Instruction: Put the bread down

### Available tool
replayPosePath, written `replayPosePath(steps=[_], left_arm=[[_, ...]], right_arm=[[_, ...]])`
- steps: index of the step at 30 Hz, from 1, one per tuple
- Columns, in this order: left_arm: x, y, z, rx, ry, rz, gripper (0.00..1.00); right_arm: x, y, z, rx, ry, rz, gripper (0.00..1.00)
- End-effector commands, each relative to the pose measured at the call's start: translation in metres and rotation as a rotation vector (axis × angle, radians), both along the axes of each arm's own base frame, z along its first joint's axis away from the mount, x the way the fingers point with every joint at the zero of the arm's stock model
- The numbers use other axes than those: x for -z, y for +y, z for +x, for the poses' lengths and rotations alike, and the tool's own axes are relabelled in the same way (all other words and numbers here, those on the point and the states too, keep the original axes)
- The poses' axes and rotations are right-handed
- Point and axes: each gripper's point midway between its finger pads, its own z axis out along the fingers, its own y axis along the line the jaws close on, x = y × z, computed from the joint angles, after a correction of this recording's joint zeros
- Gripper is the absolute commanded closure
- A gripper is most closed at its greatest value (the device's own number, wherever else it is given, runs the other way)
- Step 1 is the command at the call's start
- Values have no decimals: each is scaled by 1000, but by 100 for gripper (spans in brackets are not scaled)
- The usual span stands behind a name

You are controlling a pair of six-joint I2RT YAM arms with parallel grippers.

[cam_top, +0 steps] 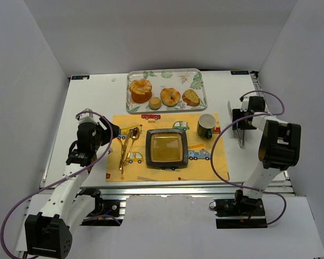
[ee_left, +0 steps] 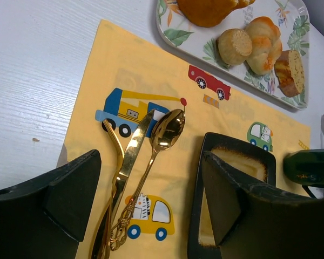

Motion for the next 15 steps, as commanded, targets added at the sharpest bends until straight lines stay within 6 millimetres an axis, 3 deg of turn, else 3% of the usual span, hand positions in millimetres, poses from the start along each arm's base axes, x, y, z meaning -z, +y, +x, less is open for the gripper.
replayPosePath(steps=[1, 3, 4, 5, 8, 9, 10, 11, 15], left_arm=[[-16, 5, 4, -21, -31, 9, 16], [-18, 3, 5, -16, -35, 5, 16], [-19, 4, 5, -16, -34, 12, 16], [-21, 4, 6, -18, -39, 11, 16], [-24, 5, 6, -15, -39, 17, 16], [-26, 5, 6, -16, -43, 18, 16], [-26, 4, 6, -13, -44, 14, 16], [-28, 3, 7, -10, -49, 8, 16], [-34, -1, 9, 2, -69, -12, 16]], right_arm=[[8, 2, 6, -19, 9, 13, 34], [14, 8, 3, -40, 36, 41, 47], [13, 10, 2, -51, 45, 62, 59], [14, 9, -1, -52, 55, 62, 59], [-8, 11, 5, -114, 4, 63, 72], [-19, 16, 9, -147, -20, 77, 74], [-45, 17, 21, -181, -87, 69, 74], [-57, 21, 19, -248, -82, 62, 74], [-131, 59, 39, -466, -200, 174, 65]])
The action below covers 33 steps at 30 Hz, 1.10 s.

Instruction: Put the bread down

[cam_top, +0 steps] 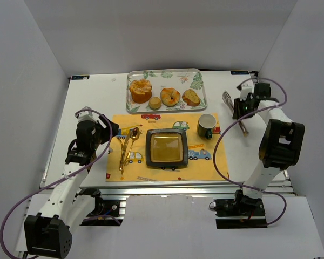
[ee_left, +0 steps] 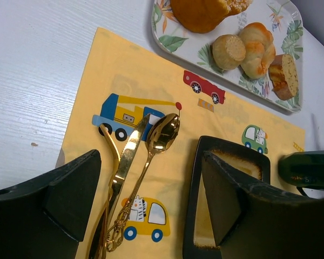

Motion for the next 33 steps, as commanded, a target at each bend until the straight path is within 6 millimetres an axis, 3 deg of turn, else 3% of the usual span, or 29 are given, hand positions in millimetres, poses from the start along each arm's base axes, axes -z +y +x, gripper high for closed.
replayPosePath(steps=[1, 2, 4, 5, 7, 8, 13, 17, 18, 22, 27, 33], left_arm=[[-24, -3, 7, 8, -60, -17, 16], [-25, -4, 8, 12, -63, -19, 16], [-27, -4, 9, 13, -67, -21, 16], [-26, -5, 9, 16, -64, -21, 16], [-26, -5, 9, 16, -64, -21, 16], [-26, -4, 9, 15, -64, -21, 16], [-26, -2, 6, 6, -66, -21, 16], [-25, -2, 4, 2, -63, -20, 16], [-24, -1, 3, 0, -61, -19, 16], [-22, 0, 1, -5, -57, -20, 16], [-18, 0, 0, -4, -52, -20, 16], [-16, -1, 1, 2, -48, -16, 16]], right_arm=[[-107, 37, 32, -239, -225, 91, 62], [-133, 47, 43, -281, -280, 95, 61], [-147, 61, 46, -322, -286, 117, 57], [-164, 73, 53, -354, -318, 119, 57], [-163, 94, 53, -402, -289, 136, 56], [-173, 101, 57, -419, -309, 135, 56], [-171, 143, 62, -518, -317, 109, 56], [-162, 159, 70, -554, -308, 53, 56], [-152, 158, 74, -543, -283, 35, 56], [-148, 163, 82, -537, -260, -23, 56], [-130, 169, 79, -557, -214, -113, 56], [-123, 167, 79, -557, -188, -151, 56]])
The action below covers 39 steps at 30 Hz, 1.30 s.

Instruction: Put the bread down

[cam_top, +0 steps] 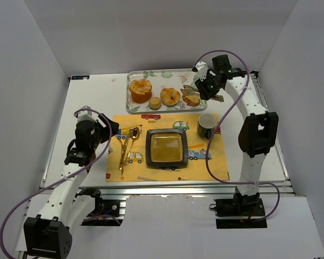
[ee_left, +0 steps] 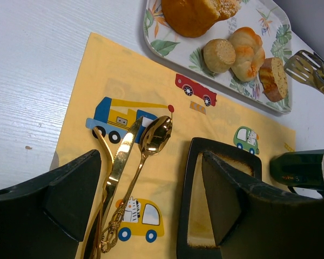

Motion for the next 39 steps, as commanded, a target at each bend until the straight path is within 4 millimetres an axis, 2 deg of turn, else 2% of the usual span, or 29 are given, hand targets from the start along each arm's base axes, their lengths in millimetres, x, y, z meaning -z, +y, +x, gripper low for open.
replayPosePath(steps=[1, 5, 12, 18, 27, 33, 39], left_arm=[[-6, 1, 1, -3, -24, 1, 16], [-6, 2, 2, -5, -28, 0, 15], [-6, 1, 2, -3, -27, -4, 15], [-5, -1, 4, -4, -27, -17, 15], [-4, 0, 2, -8, -18, -17, 15], [-5, 0, 3, -11, -15, -19, 15], [-8, 1, 3, -15, -13, -21, 15]], right_arm=[[-12, -6, 9, 12, -39, -40, 56], [-19, -21, 22, 111, -69, -23, 58], [-4, -43, 27, 183, 10, 49, 58], [14, -47, 28, 198, 75, 105, 54], [24, -43, 23, 218, 162, 222, 54], [41, -50, 20, 263, 232, 267, 53], [48, -60, 18, 294, 273, 302, 54]])
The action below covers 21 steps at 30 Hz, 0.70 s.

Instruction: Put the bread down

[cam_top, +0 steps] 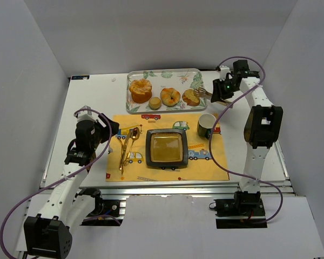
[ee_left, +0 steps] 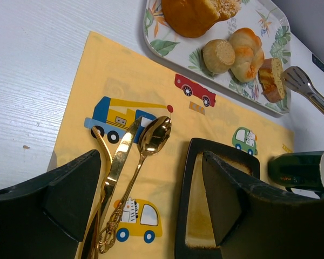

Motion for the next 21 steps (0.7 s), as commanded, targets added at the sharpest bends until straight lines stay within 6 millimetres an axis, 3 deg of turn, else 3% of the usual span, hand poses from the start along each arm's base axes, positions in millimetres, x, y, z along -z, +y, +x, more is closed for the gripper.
replayPosePath(steps=[1, 10, 13, 14, 16, 17, 21], left_arm=[[-9, 0, 2, -8, -16, -13, 15], [-11, 1, 3, -10, -11, -8, 16], [-13, 1, 3, -13, -15, -11, 15], [-13, 1, 2, -13, -17, -11, 16], [-14, 1, 1, -13, -21, -16, 16], [-15, 1, 2, -15, -22, -18, 16], [-18, 1, 2, -14, -30, -20, 16]], right_arm=[[-1, 1, -3, 12, 30, 52, 54], [16, 13, -20, -6, 127, 123, 61], [19, 18, -25, -17, 150, 151, 69], [18, 6, -25, 9, 157, 165, 76], [17, 7, -26, 10, 160, 174, 83], [15, 8, -26, 10, 157, 184, 92], [1, 6, -23, 14, 125, 207, 100]])
